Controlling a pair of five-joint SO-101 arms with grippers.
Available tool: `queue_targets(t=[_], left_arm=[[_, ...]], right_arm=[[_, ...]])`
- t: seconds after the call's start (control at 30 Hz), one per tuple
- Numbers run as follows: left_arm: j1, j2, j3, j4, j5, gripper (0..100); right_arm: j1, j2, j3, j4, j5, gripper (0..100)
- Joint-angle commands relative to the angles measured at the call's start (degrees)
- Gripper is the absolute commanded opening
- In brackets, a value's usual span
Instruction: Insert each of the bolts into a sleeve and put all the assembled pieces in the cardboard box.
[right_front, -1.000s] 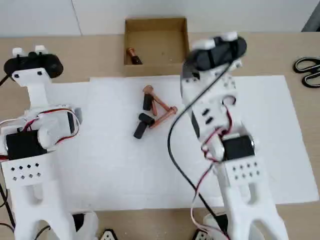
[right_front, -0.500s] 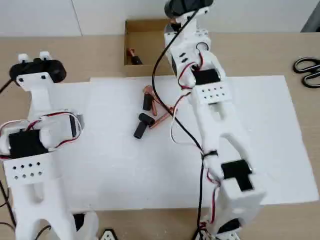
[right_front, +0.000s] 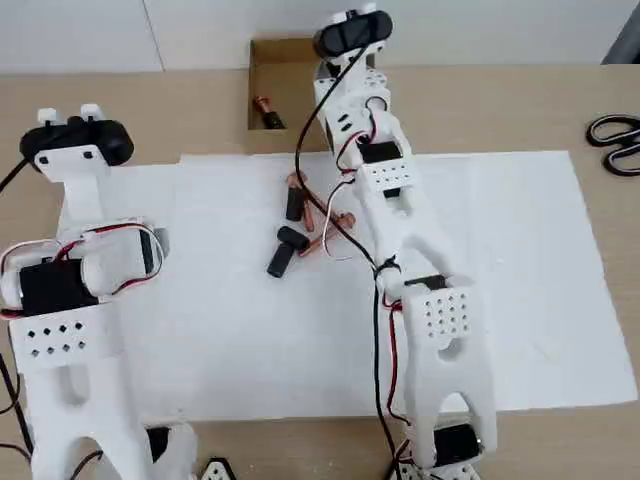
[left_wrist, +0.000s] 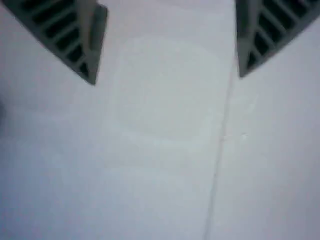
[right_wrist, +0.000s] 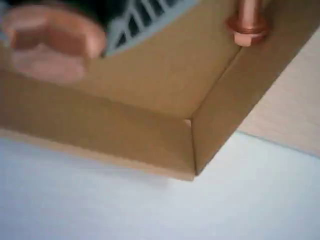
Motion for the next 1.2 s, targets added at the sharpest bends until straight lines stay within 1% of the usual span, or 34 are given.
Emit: queue_targets(t=[0.0,0.2,0.53,0.6,0.7,0.77,1.03,1.17], left_arm=[[0.2,-1.3,-0.3,-1.3,-0.4,18],[0.2,-1.3,-0.3,-1.3,-0.4,18],[0.2,-1.2,-0.3,-1.3,-0.4,18],[0.2,-1.2,-0.3,-1.3,-0.4,18],[0.2,-1.3,-0.3,-1.3,-0.4,18],[0.2,-1.3,-0.3,-1.3,-0.4,18],[0.2,-1.3,-0.3,-1.3,-0.4,18],[0.2,-1.3,-0.2,-1.3,-0.4,18]], right_arm=[[-0.5,1.6,-8.6,-1.5,0.5,0.4],[-1.3,5.9,-12.6,-1.5,0.5,0.7],[-1.3,6.7,-12.6,-1.2,0.6,1.1],[-1.3,6.7,-12.7,0.9,0.6,4.3],[-1.2,6.5,-12.7,3.9,0.6,12.9],[-1.1,6.4,-12.7,4.9,0.6,16.2],[-1.0,6.1,-14.5,5.7,0.6,15.9],[-1.2,6.1,-21.0,11.7,0.6,15.9]])
